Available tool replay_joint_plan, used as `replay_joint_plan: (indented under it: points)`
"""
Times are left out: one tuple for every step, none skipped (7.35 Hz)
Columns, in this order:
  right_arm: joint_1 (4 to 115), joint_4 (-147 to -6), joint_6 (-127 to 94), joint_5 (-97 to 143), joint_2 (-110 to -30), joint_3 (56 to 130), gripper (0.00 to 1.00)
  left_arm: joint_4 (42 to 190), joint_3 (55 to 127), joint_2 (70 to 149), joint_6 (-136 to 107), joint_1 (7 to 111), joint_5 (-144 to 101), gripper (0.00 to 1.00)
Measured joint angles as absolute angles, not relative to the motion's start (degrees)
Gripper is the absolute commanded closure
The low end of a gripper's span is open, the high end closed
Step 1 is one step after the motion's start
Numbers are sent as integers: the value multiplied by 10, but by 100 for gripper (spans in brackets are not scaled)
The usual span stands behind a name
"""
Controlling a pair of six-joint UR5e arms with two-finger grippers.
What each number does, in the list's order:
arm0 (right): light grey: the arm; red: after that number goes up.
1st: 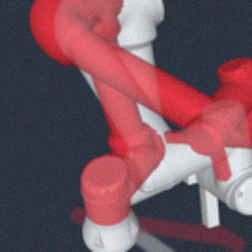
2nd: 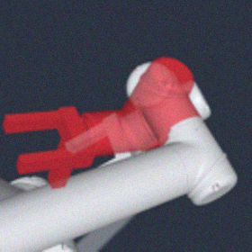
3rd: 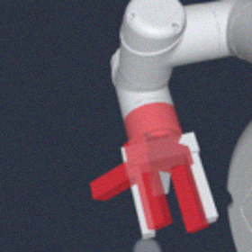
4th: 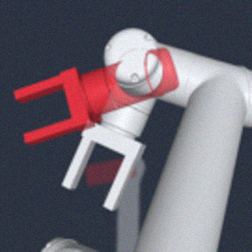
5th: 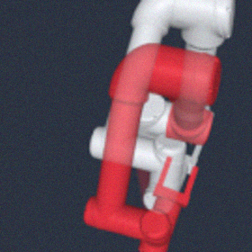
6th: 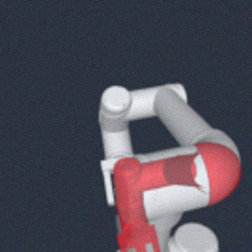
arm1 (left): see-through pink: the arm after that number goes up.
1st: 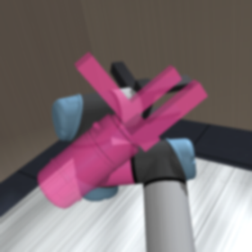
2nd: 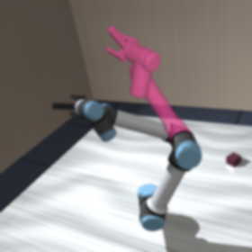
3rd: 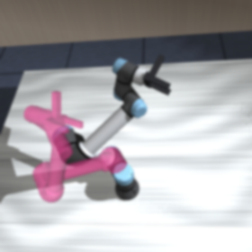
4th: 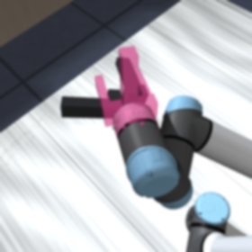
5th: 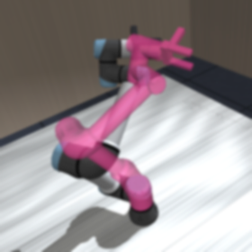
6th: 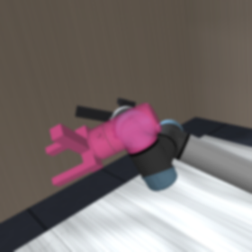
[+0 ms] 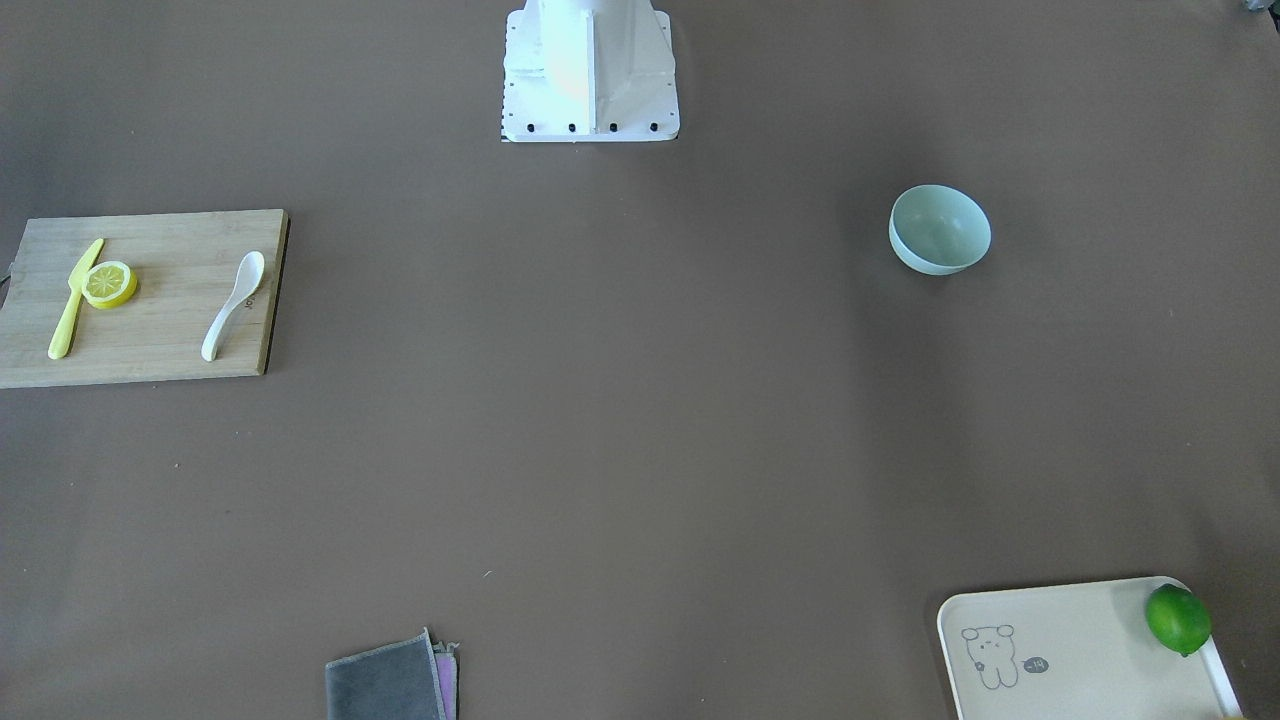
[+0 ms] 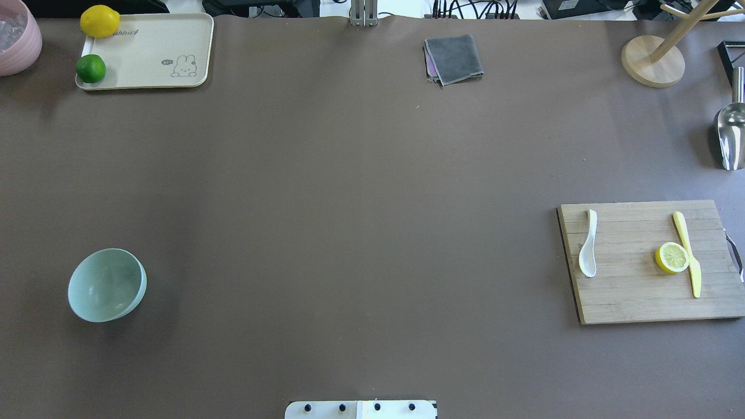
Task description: Place spoon in bowl
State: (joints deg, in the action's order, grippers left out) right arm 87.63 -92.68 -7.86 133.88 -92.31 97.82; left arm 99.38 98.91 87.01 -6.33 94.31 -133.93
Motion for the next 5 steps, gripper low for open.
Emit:
replay_joint_plan:
  points:
    - [876,-928,-79,1339,-925,979,0,994,990,872,-63,942,-1339,2]
    - [876,-928,-79,1339,-927,979,0,994,991,874,-62,941,-1339,2]
    - [876,-928,-79,1340,-930,980,0,994,991,874,-63,940,-1339,2]
    - [876,-927,-79,1342,-933,981,0,994,991,874,-63,940,-1339,2]
    - [876,-927,-78,1344,-935,983,0,993,991,875,-63,940,-1339,2]
